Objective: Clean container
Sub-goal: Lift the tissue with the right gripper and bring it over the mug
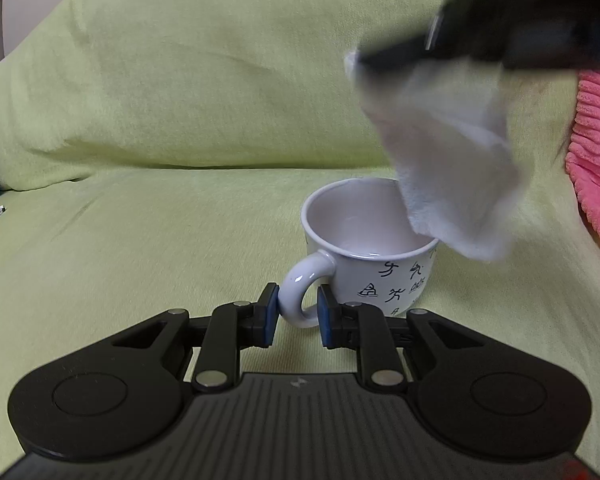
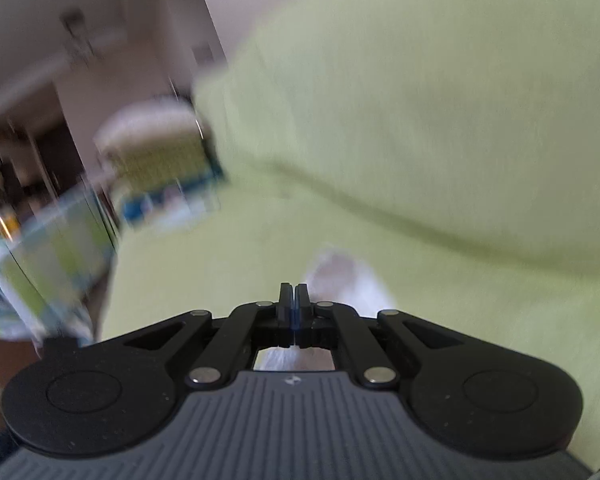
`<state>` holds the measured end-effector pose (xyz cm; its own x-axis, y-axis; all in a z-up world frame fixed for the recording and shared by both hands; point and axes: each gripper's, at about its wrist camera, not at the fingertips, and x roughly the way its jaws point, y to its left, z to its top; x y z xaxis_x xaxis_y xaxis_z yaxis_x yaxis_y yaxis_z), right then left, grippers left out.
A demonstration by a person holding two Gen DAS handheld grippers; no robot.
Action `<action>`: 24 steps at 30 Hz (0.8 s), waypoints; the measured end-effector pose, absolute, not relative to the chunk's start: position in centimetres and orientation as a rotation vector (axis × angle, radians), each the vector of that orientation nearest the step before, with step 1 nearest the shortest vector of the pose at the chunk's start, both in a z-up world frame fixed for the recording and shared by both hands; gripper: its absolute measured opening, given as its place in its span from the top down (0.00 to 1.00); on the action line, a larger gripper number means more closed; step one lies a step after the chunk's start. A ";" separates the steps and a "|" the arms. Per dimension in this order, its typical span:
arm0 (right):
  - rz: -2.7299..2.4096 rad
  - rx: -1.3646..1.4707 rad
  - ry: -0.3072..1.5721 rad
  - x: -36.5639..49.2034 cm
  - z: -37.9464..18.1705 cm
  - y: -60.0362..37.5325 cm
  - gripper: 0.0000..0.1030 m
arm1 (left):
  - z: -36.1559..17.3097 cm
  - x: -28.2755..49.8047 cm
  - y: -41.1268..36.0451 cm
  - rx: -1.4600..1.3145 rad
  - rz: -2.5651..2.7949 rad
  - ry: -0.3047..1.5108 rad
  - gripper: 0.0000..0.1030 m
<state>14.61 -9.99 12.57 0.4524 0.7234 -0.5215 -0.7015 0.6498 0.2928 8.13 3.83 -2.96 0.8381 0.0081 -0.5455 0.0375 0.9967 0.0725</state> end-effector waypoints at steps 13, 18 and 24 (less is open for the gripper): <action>0.929 -0.272 0.798 13.5 16.3 -9.0 0.74 | -2.6 7.8 3.9 0.080 -0.025 0.584 0.78; 0.898 -0.378 0.844 14.2 16.2 -8.0 0.74 | -2.5 7.6 3.6 0.082 -0.023 0.586 0.78; 1.021 -0.323 1.041 16.6 13.6 -6.1 0.74 | -2.4 7.8 3.6 0.083 -0.025 0.586 0.78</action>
<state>16.56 -6.12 13.56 0.1201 0.5428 -0.8312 -0.8207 0.5254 0.2246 7.80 3.59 -2.45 0.8329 0.0003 -0.5535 0.0472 0.9963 0.0715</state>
